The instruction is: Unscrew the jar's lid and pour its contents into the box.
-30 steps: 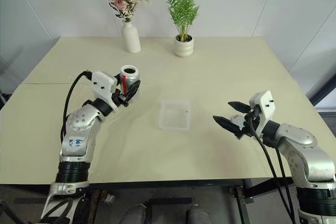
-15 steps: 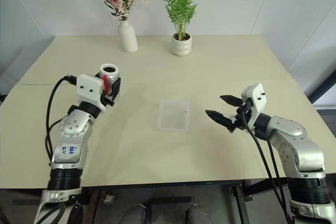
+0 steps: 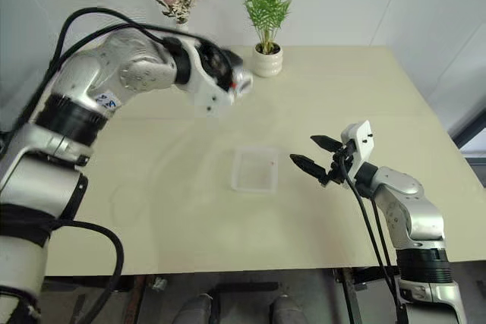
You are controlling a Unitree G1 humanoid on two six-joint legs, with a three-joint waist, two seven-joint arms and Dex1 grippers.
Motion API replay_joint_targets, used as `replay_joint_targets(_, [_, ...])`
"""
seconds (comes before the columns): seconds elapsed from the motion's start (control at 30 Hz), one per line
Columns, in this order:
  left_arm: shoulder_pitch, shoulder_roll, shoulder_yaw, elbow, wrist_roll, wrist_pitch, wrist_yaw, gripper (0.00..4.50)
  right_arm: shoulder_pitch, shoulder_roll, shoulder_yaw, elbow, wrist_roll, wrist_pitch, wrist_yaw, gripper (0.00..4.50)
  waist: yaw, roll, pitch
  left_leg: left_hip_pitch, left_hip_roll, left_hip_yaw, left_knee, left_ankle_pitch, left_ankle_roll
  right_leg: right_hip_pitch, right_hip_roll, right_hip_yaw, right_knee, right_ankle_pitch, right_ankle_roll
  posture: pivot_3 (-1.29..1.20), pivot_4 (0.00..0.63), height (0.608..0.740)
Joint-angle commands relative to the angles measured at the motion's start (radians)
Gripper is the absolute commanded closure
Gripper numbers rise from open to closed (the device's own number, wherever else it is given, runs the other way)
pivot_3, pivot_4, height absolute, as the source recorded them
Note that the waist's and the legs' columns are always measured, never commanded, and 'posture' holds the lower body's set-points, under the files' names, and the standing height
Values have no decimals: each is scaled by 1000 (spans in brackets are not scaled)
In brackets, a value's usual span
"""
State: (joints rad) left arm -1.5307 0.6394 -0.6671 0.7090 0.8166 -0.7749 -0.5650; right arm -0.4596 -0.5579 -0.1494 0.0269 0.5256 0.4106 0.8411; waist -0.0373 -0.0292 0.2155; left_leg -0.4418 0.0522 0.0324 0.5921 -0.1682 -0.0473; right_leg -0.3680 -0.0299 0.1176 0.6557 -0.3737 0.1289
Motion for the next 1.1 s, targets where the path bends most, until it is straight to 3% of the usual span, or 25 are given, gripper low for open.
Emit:
replay_joint_targets(0.03, [-126, -25, -117, 68, 185, -141, 45, 1986, -25, 22, -15, 19, -12, -60, -3, 16, 0, 0, 0, -3, 0, 2, 0, 1, -1, -5, 0, 1, 2, -1, 0, 0, 150, 740])
replay_joint_targets(0.13, [-182, -85, -176, 93, 265, -182, 107, 1986, -16, 44, -24, 26, -14, -80, -15, 16, 5, -1, 1, -6, 1, 3, 2, 2, -3, -10, 0, 3, 3, -2, 0, 0, 150, 740])
replay_joint_targets(0.33, [-197, -161, -245, 89, 341, -214, 82, 1986, -2, 65, -30, 38, -26, -112, -21, 16, 9, -1, 1, -6, 0, 7, 4, -1, -3, -9, 0, 7, 5, -4, 1, 0, 150, 740])
replay_joint_targets(0.57, [-210, -222, -258, 135, 342, -207, 23, 1986, -23, 71, -31, 46, -31, -127, -35, 16, 6, -1, 1, -3, 0, 9, 6, -2, -2, -9, 1, 11, 11, -4, 1, 0, 150, 740])
replay_joint_targets(0.83, [-179, -232, -88, 296, 136, -112, 49, 1986, -16, 42, -43, 19, -20, -96, -31, 16, 6, -1, 1, -3, 0, 8, 8, -2, -1, -9, 1, 11, 13, -4, 1, 0, 150, 740])
replay_joint_targets(0.97, [-96, -197, 96, 373, -126, -13, -144, 1986, -9, 15, -43, -3, -11, -70, -17, 16, 2, 0, 1, -1, 0, 9, 9, -2, -1, -9, 1, 11, 16, -4, 1, 0, 150, 740])
replay_joint_targets(1.1, [11, -203, 304, 322, -391, 191, -282, 1986, -16, -4, -42, -12, 4, -46, -1, 16, 3, -1, 1, -1, 1, 9, 13, -2, -1, -9, 2, 11, 22, -5, 1, 0, 150, 740])
